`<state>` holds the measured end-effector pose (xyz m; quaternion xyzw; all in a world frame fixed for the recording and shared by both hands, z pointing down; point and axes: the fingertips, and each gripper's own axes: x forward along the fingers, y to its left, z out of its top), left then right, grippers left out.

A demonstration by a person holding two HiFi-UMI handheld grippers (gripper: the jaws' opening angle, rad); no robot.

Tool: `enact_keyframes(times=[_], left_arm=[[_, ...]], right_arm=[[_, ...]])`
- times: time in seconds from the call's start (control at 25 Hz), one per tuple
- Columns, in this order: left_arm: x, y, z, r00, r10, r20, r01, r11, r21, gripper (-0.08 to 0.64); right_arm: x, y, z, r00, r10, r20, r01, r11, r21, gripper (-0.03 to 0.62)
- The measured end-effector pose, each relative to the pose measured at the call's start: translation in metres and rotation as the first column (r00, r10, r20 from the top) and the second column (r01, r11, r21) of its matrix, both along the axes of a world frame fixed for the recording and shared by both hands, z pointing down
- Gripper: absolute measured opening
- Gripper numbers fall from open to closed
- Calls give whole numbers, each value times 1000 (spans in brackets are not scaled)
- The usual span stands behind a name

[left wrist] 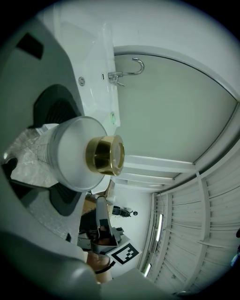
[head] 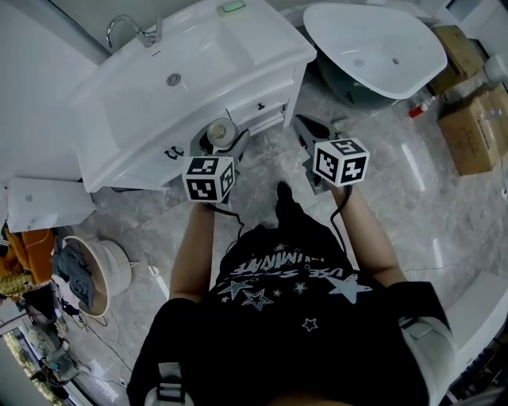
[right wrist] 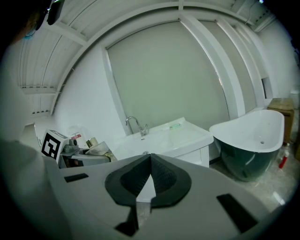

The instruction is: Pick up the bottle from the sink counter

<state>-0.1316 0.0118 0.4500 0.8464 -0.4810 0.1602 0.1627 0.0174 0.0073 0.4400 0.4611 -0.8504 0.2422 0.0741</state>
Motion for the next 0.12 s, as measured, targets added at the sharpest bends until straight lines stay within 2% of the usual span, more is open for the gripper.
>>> enact_keyframes(times=[0.12], left_arm=[[-3, 19, -1, 1000, 9, -2, -9, 1000, 6, 344]], right_arm=[[-5, 20, 0, 1000, 0, -2, 0, 1000, 6, 6]])
